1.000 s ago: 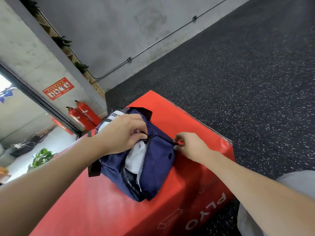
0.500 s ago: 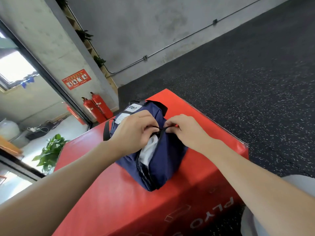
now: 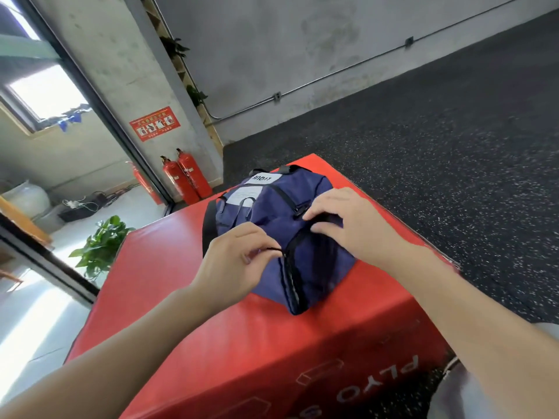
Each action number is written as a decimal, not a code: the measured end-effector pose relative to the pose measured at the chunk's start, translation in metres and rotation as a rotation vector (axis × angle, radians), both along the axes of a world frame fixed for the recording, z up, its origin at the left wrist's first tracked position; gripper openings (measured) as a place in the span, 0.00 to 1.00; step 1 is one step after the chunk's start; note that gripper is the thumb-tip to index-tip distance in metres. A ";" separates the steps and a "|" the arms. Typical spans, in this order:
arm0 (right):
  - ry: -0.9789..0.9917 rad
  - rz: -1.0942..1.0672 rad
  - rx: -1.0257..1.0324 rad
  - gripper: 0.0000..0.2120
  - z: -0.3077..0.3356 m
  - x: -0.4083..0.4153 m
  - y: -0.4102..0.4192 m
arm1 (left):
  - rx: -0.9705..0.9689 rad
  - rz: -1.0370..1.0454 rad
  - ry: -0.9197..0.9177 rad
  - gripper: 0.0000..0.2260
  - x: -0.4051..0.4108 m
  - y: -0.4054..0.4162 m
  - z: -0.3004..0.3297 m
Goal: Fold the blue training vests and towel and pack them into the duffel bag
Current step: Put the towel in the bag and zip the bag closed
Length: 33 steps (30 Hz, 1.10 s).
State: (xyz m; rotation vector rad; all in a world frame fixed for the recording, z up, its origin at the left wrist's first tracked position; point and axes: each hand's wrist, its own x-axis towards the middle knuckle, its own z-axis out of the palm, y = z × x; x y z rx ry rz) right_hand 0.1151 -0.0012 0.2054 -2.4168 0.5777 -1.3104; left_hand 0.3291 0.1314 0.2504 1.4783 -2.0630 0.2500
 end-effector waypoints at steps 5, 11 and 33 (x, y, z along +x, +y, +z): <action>0.226 0.030 -0.120 0.10 -0.016 0.022 0.024 | -0.036 0.029 0.076 0.03 -0.004 0.007 -0.012; 0.164 -0.171 -0.311 0.07 -0.023 0.037 0.009 | -0.004 -0.015 -0.031 0.03 0.004 0.025 -0.067; 0.012 -0.489 0.619 0.25 -0.016 -0.002 -0.080 | 0.072 0.679 0.637 0.28 0.149 -0.103 -0.076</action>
